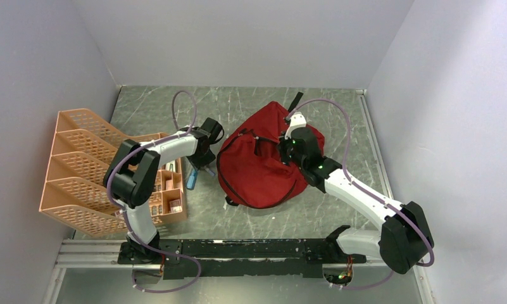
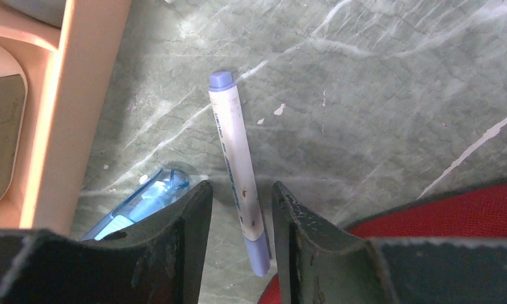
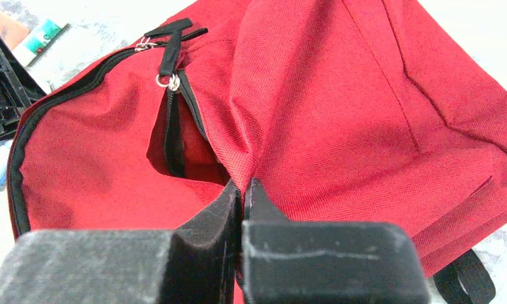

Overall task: Pack the student bag
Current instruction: Pick up the stationery from the center of the board.

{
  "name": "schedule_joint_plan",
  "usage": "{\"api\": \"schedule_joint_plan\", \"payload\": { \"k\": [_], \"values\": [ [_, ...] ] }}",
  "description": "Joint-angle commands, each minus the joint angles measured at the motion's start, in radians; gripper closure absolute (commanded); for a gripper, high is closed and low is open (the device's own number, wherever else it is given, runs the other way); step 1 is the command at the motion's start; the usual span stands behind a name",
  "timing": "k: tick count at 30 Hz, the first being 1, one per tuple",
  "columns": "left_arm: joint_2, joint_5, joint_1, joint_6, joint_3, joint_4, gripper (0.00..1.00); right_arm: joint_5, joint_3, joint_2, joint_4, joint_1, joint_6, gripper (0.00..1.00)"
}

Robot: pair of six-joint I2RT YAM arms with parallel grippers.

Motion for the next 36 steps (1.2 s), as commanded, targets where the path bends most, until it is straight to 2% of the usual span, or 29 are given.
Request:
{"api": "schedule_joint_plan", "payload": {
  "k": [1,3,15,21,26,29,32,36],
  "values": [
    [0.041,0.032,0.003,0.009,-0.001,0.041,0.57,0.005,-0.009,-0.022,0.001,0.009,-0.006,1.00],
    [0.049,0.040,0.004,0.019,0.002,0.046,0.60,0.008,-0.005,-0.023,-0.001,0.008,-0.010,1.00],
    [0.036,0.099,0.009,0.098,0.016,0.064,0.91,0.021,-0.014,-0.037,0.022,0.009,-0.003,1.00],
    [-0.039,0.038,0.017,0.107,0.048,0.003,0.95,0.062,-0.019,-0.064,0.059,0.009,0.001,1.00],
    [-0.178,-0.067,0.017,0.119,0.060,-0.025,0.95,0.069,-0.025,-0.069,0.067,0.009,0.012,1.00],
    [-0.255,-0.079,0.017,0.141,0.051,-0.005,0.95,0.071,-0.026,-0.071,0.067,0.009,0.014,1.00],
    [-0.306,-0.026,0.017,0.187,0.046,0.045,0.95,0.072,-0.030,-0.077,0.071,0.010,0.019,1.00],
    [-0.343,0.178,0.006,0.290,0.015,0.191,0.95,0.070,-0.027,-0.087,0.078,0.009,0.026,1.00]
  ]
}}
